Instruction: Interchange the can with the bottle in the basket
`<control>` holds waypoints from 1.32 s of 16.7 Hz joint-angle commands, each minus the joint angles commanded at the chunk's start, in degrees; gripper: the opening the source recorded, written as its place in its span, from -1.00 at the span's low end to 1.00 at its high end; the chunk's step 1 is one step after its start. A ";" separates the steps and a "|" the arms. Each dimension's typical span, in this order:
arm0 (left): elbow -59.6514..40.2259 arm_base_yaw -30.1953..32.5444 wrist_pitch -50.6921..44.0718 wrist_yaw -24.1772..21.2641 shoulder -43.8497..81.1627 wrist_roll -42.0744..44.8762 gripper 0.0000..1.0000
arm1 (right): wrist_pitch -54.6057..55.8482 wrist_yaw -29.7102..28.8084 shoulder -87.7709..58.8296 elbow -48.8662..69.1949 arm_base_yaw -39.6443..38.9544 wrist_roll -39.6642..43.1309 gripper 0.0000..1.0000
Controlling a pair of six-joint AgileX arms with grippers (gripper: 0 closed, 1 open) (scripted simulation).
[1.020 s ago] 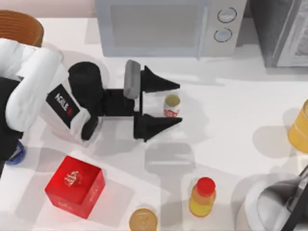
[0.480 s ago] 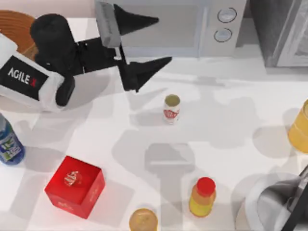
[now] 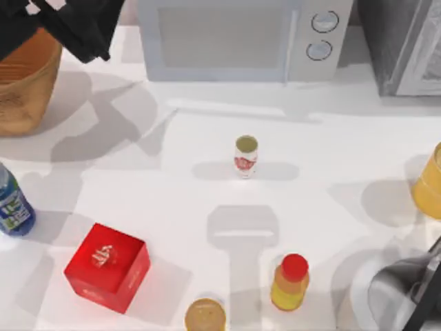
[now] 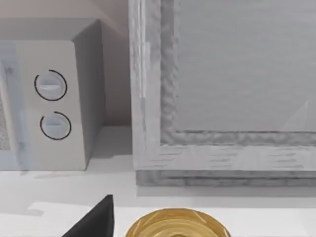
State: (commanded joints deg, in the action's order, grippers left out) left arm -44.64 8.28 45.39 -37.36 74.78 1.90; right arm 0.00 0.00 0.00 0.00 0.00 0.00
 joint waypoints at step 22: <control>44.38 -8.18 -44.73 37.18 -73.98 -1.94 1.00 | 0.00 0.00 0.00 0.00 0.00 0.00 1.00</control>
State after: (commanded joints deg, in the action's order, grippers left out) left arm -0.26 0.10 0.66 -0.18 0.80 -0.04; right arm 0.00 0.00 0.00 0.00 0.00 0.00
